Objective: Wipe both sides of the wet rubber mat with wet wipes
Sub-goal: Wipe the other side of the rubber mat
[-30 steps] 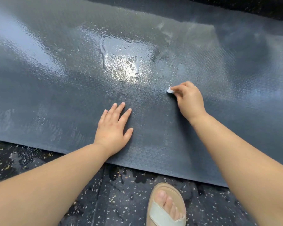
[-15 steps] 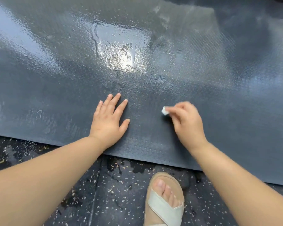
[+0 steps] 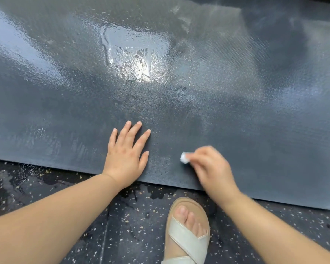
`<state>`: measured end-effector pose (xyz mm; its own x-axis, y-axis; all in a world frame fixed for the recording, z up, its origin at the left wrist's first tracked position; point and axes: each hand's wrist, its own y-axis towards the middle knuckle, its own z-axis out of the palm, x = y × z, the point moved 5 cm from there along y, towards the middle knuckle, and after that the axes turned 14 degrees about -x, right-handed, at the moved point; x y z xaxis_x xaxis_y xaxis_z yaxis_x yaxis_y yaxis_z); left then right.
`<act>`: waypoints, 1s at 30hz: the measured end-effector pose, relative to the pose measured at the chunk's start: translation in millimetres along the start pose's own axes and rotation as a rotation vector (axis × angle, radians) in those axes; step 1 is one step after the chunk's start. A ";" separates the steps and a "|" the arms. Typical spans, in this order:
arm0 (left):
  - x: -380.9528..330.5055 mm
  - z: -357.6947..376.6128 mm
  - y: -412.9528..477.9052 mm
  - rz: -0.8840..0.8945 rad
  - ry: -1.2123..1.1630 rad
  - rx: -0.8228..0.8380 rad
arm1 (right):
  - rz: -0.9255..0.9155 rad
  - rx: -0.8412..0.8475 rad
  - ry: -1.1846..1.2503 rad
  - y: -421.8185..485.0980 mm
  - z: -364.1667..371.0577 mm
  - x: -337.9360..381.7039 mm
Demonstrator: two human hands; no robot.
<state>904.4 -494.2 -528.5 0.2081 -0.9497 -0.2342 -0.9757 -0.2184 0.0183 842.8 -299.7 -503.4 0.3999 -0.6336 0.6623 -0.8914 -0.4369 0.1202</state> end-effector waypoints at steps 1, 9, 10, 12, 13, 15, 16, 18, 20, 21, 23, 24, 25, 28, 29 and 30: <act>-3.3 -0.3 -4.7 0.037 0.009 0.014 | 0.030 -0.080 -0.050 18.2 -7.2 -8.7; -7.7 0.2 -16.0 0.083 0.038 0.073 | 0.076 -0.166 -0.222 41.5 -8.8 -33.2; -8.1 0.0 -15.3 0.082 0.038 0.077 | 0.048 -0.160 -0.208 24.1 -7.8 -27.0; -8.3 0.0 -15.0 0.080 0.037 0.084 | -0.008 -0.060 -0.174 -13.1 -4.4 -14.4; -8.2 -0.1 -15.5 0.081 0.037 0.082 | -0.026 0.004 -0.147 -29.3 -4.0 -8.7; -8.2 0.5 -16.6 0.083 0.036 0.082 | -0.006 0.063 -0.083 -46.7 -10.1 -7.2; -8.2 0.9 -16.7 0.087 0.034 0.079 | 0.045 0.023 -0.048 -46.4 -17.5 -12.1; -7.9 1.6 -16.5 0.090 0.026 0.069 | 0.203 -0.154 -0.026 -37.3 -38.3 -28.9; -7.9 1.7 -16.4 0.090 0.019 0.062 | 0.377 -0.283 -0.078 -31.8 -55.3 -45.9; -8.0 1.2 -16.4 0.090 0.019 0.060 | 0.453 -0.290 -0.109 -32.9 -56.9 -51.9; -8.1 0.7 -16.7 0.087 0.026 0.064 | 0.538 -0.261 -0.181 -40.5 -50.0 -54.2; -7.9 0.7 -16.7 0.084 0.026 0.066 | 0.547 -0.256 -0.217 -44.8 -43.6 -51.7; -7.5 0.9 -16.7 0.083 0.026 0.066 | 0.544 -0.256 -0.241 -47.6 -36.9 -48.0; -7.2 0.9 -16.1 0.091 0.024 0.074 | 0.527 -0.242 -0.213 -46.6 -17.0 -30.1; -7.3 0.5 -15.7 0.093 0.024 0.074 | 0.490 -0.229 -0.192 -44.0 -9.6 -20.0; -7.3 0.4 -15.7 0.093 0.025 0.072 | 0.436 -0.211 -0.166 -41.2 -1.0 -8.0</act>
<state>918.3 -483.8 -527.4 0.1169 -0.9705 -0.2107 -0.9931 -0.1128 -0.0313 876.1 -276.0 -512.9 -0.0056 -0.8284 0.5601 -0.9997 0.0182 0.0170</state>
